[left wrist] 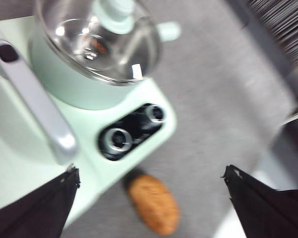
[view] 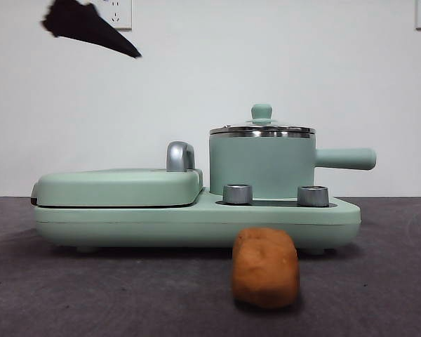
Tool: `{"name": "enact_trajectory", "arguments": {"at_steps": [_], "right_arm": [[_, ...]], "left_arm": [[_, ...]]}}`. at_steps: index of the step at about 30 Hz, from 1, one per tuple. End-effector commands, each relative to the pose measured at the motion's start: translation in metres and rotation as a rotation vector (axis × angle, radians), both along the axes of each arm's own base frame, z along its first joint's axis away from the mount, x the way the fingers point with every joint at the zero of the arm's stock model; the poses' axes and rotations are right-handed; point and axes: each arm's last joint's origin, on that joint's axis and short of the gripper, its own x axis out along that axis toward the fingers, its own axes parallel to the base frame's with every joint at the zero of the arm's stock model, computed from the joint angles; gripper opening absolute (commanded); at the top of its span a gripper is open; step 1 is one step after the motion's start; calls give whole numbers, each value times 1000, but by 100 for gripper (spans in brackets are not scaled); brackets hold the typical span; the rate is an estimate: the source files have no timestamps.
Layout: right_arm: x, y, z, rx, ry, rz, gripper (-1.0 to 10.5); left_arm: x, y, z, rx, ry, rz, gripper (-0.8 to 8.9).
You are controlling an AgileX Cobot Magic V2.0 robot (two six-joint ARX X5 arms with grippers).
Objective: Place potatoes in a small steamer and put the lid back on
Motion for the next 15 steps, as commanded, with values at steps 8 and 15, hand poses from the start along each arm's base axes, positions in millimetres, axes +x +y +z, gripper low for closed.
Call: {"name": "enact_trajectory", "arguments": {"at_steps": [8, 15], "right_arm": [[0, 0, 4, -29, -39, 9, 497], [0, 0, 4, -34, -42, 7, 497]], "left_arm": [[64, -72, 15, 224, -169, -37, 472], [93, -114, 13, 196, -272, -35, 468]]}}
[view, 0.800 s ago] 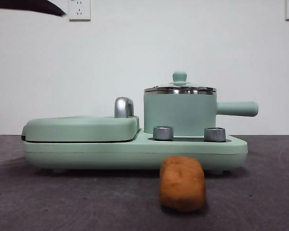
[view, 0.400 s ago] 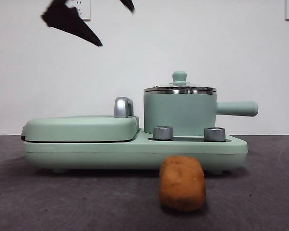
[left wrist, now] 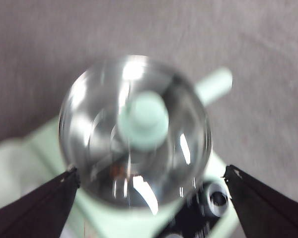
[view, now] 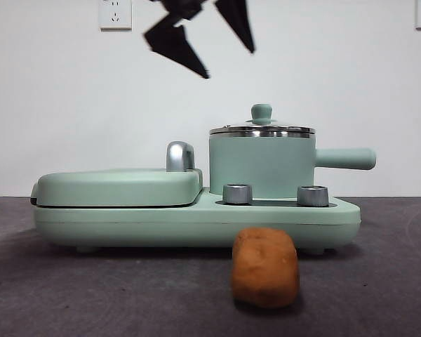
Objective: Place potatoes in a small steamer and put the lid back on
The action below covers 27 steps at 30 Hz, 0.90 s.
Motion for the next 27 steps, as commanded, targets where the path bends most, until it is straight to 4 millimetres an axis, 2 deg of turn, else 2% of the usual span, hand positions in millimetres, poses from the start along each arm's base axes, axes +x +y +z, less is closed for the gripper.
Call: {"name": "enact_trajectory", "arguments": {"at_steps": [1, 10, 17, 27], "right_arm": [[0, 0, 4, -13, -25, 2, 497], [0, 0, 4, -12, -25, 3, 497], [0, 0, 4, -12, -25, 3, 497], [0, 0, 4, -12, -25, 3, 497]], "left_arm": [[10, -18, -2, -7, -53, -20, 468], [27, -45, -34, -2, -73, -53, 465], [31, -49, -34, -30, -114, -53, 428], [35, -53, -48, -3, -94, -64, 429]]}}
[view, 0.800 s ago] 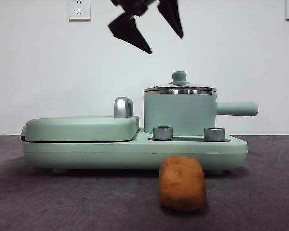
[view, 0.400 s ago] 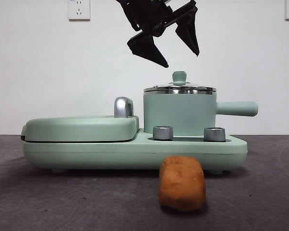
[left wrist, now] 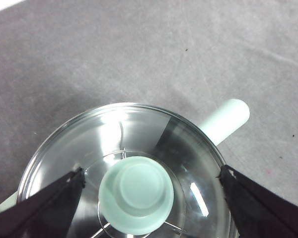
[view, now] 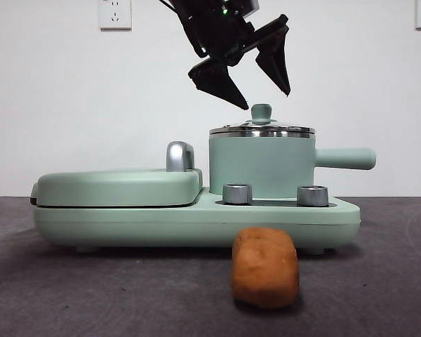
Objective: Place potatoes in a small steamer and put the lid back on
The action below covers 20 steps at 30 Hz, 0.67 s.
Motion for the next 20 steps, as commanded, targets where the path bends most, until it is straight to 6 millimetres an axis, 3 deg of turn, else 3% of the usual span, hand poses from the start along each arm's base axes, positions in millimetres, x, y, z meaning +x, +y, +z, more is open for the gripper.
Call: {"name": "enact_trajectory", "arguments": {"at_steps": [1, 11, 14, 20], "right_arm": [[0, 0, 4, -12, -25, 3, 497], [0, 0, 4, -10, -25, 5, 497], [0, 0, 4, -11, -25, 5, 497], [0, 0, 4, -10, -25, 5, 497]], "left_arm": [[2, -7, -2, -1, -16, -11, 428], [6, -11, -14, 20, 12, -12, 425], [6, -11, -14, 21, 12, -13, 332], [5, -10, -16, 48, 11, -28, 275]]}}
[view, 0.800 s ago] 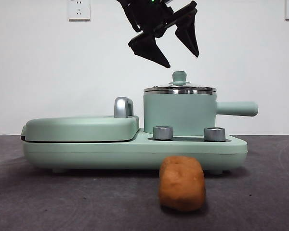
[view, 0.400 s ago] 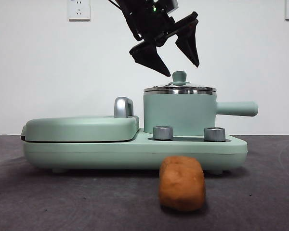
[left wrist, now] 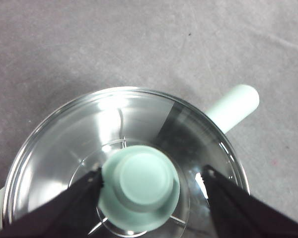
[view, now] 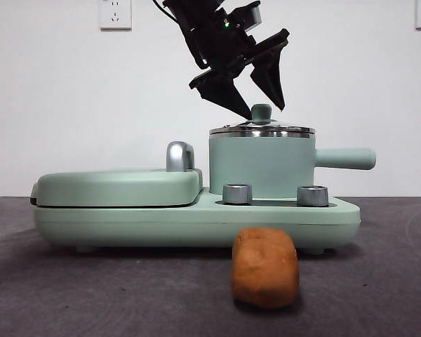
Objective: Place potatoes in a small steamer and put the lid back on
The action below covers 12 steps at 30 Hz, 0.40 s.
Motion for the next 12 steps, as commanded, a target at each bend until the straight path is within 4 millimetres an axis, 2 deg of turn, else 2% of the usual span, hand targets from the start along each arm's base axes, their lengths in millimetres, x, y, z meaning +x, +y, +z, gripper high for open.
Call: {"name": "enact_trajectory", "arguments": {"at_steps": [1, 5, 7, 12], "right_arm": [[0, 0, 4, -11, -25, 5, 497], [0, 0, 4, -11, -25, 5, 497], [0, 0, 4, -11, -25, 5, 497], [0, 0, 4, -11, -25, 5, 497]], "left_arm": [[2, -7, -3, 17, -21, -24, 276], [2, -7, -5, 38, -34, -22, 271], [3, -8, -7, 42, -32, -23, 203], [4, -9, -7, 39, -37, -23, 185]]}}
